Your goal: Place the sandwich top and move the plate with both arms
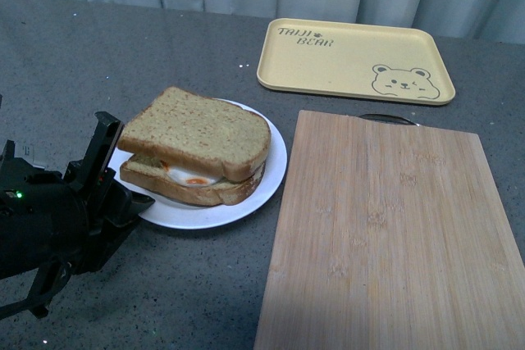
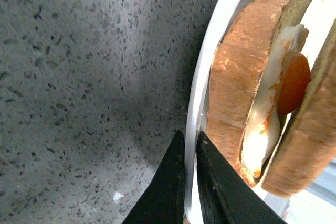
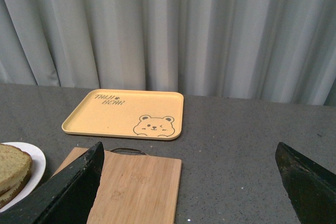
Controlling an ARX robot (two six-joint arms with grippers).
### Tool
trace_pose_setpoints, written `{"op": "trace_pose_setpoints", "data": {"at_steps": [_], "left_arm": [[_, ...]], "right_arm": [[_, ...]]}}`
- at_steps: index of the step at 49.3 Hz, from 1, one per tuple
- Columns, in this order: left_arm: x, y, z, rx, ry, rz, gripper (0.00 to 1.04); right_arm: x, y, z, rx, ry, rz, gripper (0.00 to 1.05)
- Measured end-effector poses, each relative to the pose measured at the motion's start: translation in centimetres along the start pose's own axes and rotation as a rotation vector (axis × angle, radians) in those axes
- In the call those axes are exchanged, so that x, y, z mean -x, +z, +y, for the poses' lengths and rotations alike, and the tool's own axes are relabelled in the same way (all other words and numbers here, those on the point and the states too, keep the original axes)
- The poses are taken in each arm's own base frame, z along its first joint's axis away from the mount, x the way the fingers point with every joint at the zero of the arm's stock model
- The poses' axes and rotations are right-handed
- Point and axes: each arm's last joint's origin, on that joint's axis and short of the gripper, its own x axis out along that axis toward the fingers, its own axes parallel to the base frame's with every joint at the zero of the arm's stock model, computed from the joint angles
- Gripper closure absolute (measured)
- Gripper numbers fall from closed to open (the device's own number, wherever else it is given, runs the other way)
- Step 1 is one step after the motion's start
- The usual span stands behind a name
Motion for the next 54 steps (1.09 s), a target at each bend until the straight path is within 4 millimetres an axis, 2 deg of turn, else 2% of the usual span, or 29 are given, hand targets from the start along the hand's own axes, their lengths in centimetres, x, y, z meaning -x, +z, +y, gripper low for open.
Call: {"op": "trace_pose_setpoints", "data": {"at_steps": [14, 25, 30, 39, 54], "left_arm": [[1.2, -0.5, 1.5, 0.046, -0.150, 0.005, 1.01], [1.5, 0.3, 0.9, 0.043, -0.336, -0.044, 1.01], [1.0, 0.7, -0.2, 0.066, -0.386, -0.048, 1.01], [-1.2, 1.0, -3.4, 0.094, -0.425, -0.050, 1.01], [-6.2, 0.2, -9.1, 0.085, -0.424, -0.006, 1.01]], "right_arm": [[0.0, 0.0, 0.0, 0.000, 0.000, 0.000, 0.09], [0.0, 0.0, 0.0, 0.000, 0.000, 0.000, 0.09], [0.0, 0.0, 0.0, 0.000, 0.000, 0.000, 0.09], [0.0, 0.0, 0.0, 0.000, 0.000, 0.000, 0.09], [0.0, 0.0, 0.0, 0.000, 0.000, 0.000, 0.09]]}}
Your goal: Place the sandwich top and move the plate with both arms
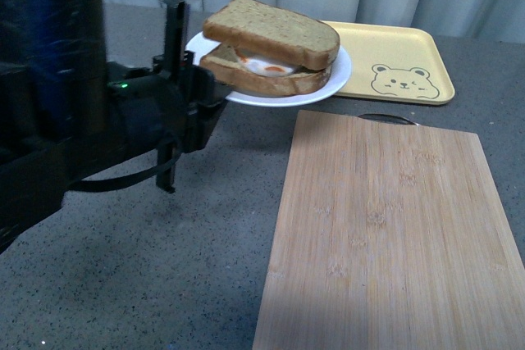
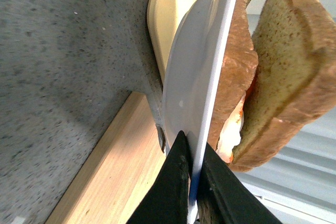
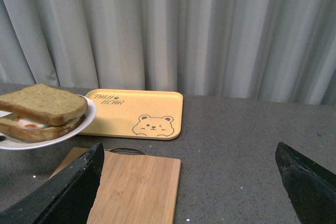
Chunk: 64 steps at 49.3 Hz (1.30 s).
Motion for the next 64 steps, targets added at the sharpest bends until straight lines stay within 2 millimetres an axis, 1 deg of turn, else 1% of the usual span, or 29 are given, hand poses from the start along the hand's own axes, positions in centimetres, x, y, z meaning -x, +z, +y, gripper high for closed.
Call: {"op": "trace_pose_setpoints", "data": {"at_steps": [2, 8, 11, 15, 30, 39, 47, 55, 59, 61, 64], "left_arm": [[-1.1, -0.2, -0.4, -0.003, 0.008, 0.012, 1.01], [-3.5, -0.6, -1.1, -0.009, 0.017, 0.025, 1.01], [-5.2, -0.9, -1.7, -0.014, 0.018, 0.030, 1.01], [-6.9, -1.1, -2.1, -0.017, 0.024, 0.039, 1.01], [-11.5, -1.8, -2.7, -0.006, 0.042, 0.059, 1.01], [-14.2, -1.7, -3.7, 0.003, 0.055, 0.058, 1.01], [-15.4, -1.6, -4.4, -0.012, 0.090, 0.068, 1.01], [-15.9, -1.3, -4.2, -0.021, 0.124, 0.068, 1.01], [-15.9, -1.2, -4.0, -0.057, 0.140, 0.068, 1.01], [-15.9, -1.1, -3.9, -0.065, 0.149, 0.070, 0.96], [-15.8, -0.8, -3.9, -0.077, 0.146, 0.074, 0.84]], "right_arm": [[0.0, 0.0, 0.0, 0.000, 0.000, 0.000, 0.09], [0.0, 0.0, 0.0, 0.000, 0.000, 0.000, 0.09], [0.0, 0.0, 0.0, 0.000, 0.000, 0.000, 0.09], [0.0, 0.0, 0.0, 0.000, 0.000, 0.000, 0.09], [0.0, 0.0, 0.0, 0.000, 0.000, 0.000, 0.09], [0.0, 0.0, 0.0, 0.000, 0.000, 0.000, 0.09], [0.0, 0.0, 0.0, 0.000, 0.000, 0.000, 0.09], [0.0, 0.0, 0.0, 0.000, 0.000, 0.000, 0.09], [0.0, 0.0, 0.0, 0.000, 0.000, 0.000, 0.09], [0.0, 0.0, 0.0, 0.000, 0.000, 0.000, 0.09], [0.0, 0.0, 0.0, 0.000, 0.000, 0.000, 0.09]]}}
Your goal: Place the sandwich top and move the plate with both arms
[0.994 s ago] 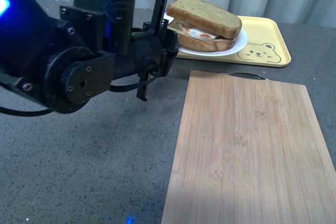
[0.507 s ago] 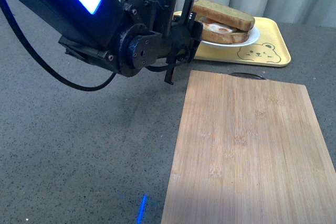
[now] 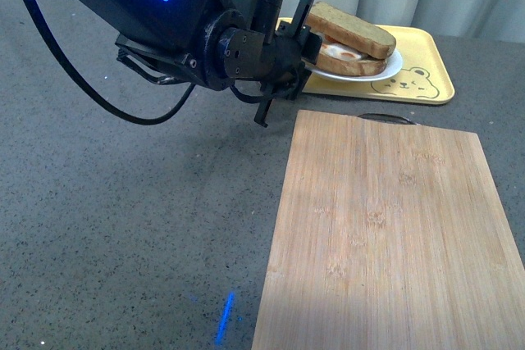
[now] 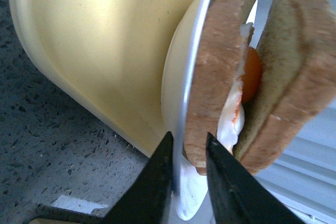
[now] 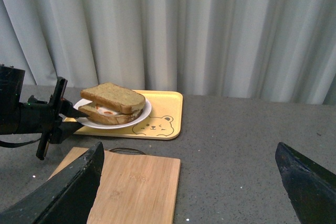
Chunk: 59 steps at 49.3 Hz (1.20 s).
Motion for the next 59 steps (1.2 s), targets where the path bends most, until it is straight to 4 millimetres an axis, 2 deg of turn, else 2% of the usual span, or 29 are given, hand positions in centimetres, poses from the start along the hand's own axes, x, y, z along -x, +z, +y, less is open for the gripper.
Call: {"op": "trace_pose_setpoints", "data": {"at_steps": [3, 13, 18, 24, 25, 26, 28, 31, 34, 40, 41, 45, 49, 59], "left_arm": [[0.4, 0.3, 0.2, -0.009, 0.002, 0.004, 0.73], [2.6, 0.5, 0.1, -0.078, 0.009, 0.016, 0.48], [5.9, -0.7, -0.8, -0.336, 0.090, -0.047, 0.26], [8.9, -2.2, -1.0, -0.622, 0.128, -0.156, 0.10], [9.4, -2.6, -0.7, -0.720, 0.137, -0.199, 0.09], [9.7, -2.8, -0.5, -0.739, 0.124, -0.219, 0.09], [10.9, -2.9, 0.0, -0.871, 0.116, -0.401, 0.17], [14.4, -2.7, 2.1, -1.074, 0.117, -0.605, 0.31], [17.3, -1.8, 3.1, -1.145, 0.116, -0.686, 0.42], [22.5, -0.2, 3.4, -1.199, 0.117, -0.771, 0.63], [22.8, -0.1, 3.5, -1.202, 0.119, -0.774, 0.65], [25.8, 0.2, 4.5, -1.228, 0.134, -0.764, 0.83], [28.0, 0.3, 5.4, -1.238, 0.147, -0.750, 0.99], [32.6, 0.2, 6.4, -1.248, 0.144, -0.747, 1.01]], "right_arm": [[0.0, 0.0, 0.0, 0.000, 0.000, 0.000, 0.09], [0.0, 0.0, 0.0, 0.000, 0.000, 0.000, 0.09], [0.0, 0.0, 0.0, 0.000, 0.000, 0.000, 0.09], [0.0, 0.0, 0.0, 0.000, 0.000, 0.000, 0.09], [0.0, 0.0, 0.0, 0.000, 0.000, 0.000, 0.09], [0.0, 0.0, 0.0, 0.000, 0.000, 0.000, 0.09], [0.0, 0.0, 0.0, 0.000, 0.000, 0.000, 0.09], [0.0, 0.0, 0.0, 0.000, 0.000, 0.000, 0.09], [0.0, 0.0, 0.0, 0.000, -0.002, 0.000, 0.09], [0.0, 0.0, 0.0, 0.000, -0.002, 0.000, 0.09], [0.0, 0.0, 0.0, 0.000, -0.002, 0.000, 0.09], [0.0, 0.0, 0.0, 0.000, 0.000, 0.000, 0.09], [0.0, 0.0, 0.0, 0.000, 0.000, 0.000, 0.09], [0.0, 0.0, 0.0, 0.000, 0.000, 0.000, 0.09]]}}
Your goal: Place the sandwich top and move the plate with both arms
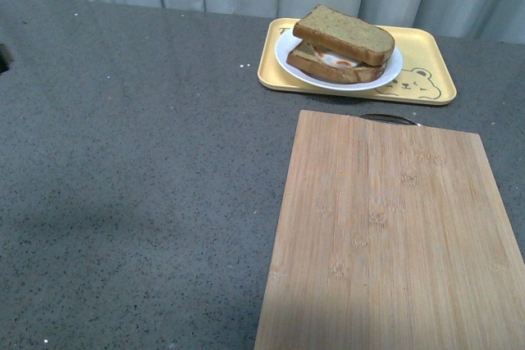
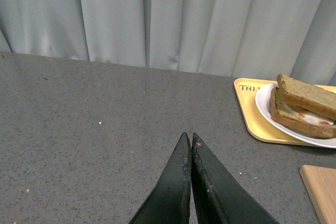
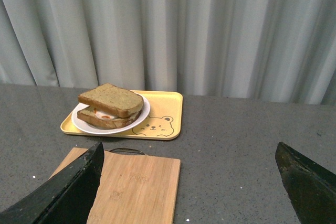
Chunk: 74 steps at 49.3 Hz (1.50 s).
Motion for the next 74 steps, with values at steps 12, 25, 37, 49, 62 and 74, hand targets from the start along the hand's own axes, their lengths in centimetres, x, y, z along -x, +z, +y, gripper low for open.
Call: {"op": "trace_pose_setpoints", "data": {"at_steps": [12, 25, 37, 49, 62, 74], "left_arm": [[3.2, 0.6, 1.7, -0.002, 0.004, 0.005, 1.01], [5.5, 1.9, 2.9, -0.003, -0.013, -0.003, 1.01], [6.8, 2.0, 3.5, -0.004, 0.009, -0.003, 1.01], [7.7, 2.5, 3.5, -0.004, 0.008, -0.023, 1.01], [9.0, 2.8, 3.5, -0.005, 0.008, -0.033, 1.01], [9.9, 2.9, 3.5, -0.005, 0.007, -0.037, 1.01]], "right_arm": [[0.0, 0.0, 0.0, 0.000, 0.000, 0.000, 0.09], [0.0, 0.0, 0.0, 0.000, 0.000, 0.000, 0.09], [0.0, 0.0, 0.0, 0.000, 0.000, 0.000, 0.09], [0.0, 0.0, 0.0, 0.000, 0.000, 0.000, 0.09], [0.0, 0.0, 0.0, 0.000, 0.000, 0.000, 0.09], [0.0, 0.0, 0.0, 0.000, 0.000, 0.000, 0.09]]}}
